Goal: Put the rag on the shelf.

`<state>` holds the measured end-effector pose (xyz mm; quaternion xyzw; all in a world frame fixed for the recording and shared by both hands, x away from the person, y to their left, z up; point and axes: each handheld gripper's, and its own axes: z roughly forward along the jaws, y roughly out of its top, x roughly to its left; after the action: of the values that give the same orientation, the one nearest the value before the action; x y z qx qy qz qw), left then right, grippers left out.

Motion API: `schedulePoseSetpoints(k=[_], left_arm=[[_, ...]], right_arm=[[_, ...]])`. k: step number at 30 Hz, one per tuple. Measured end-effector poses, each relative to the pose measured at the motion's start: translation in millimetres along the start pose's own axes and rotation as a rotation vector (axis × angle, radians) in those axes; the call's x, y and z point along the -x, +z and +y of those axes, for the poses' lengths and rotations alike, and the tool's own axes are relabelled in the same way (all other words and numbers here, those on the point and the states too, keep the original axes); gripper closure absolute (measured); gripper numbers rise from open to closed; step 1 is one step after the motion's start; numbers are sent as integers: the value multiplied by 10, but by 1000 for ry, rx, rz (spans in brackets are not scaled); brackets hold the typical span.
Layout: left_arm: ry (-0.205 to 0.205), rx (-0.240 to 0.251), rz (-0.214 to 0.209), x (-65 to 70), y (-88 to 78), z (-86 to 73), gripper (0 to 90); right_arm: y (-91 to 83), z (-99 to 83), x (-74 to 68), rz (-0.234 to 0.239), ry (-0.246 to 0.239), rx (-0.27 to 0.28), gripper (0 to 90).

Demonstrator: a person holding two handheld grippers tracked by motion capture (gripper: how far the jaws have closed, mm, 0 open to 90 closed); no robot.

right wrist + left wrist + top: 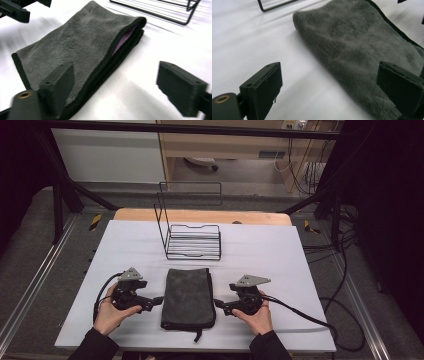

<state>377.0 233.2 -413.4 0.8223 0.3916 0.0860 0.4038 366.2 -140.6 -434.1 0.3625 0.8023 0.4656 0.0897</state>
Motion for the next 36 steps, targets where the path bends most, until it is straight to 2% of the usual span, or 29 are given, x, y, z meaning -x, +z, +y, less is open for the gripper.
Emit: schedulePoseSetpoints(k=[9,14,22,25,29,32,36], left_arm=[[-22,3,35,-86,142,255,75],[-35,-8,62,-133,272,389,103],[-74,2,76,-190,494,469,170],[-87,-9,89,-225,585,467,232],[-93,-49,104,-254,653,441,324],[-96,-69,94,-254,681,417,428],[-106,-79,80,-259,742,404,486]], right_arm=[[-47,-47,83,-18,39,12,61],[-43,-66,70,-23,31,2,44],[-43,-73,67,-22,28,-8,41],[-39,-78,62,-21,29,-9,39],[-39,-81,59,-23,30,-12,38],[-35,-84,63,-23,25,-16,38],[-22,-89,60,-19,28,-14,38]])
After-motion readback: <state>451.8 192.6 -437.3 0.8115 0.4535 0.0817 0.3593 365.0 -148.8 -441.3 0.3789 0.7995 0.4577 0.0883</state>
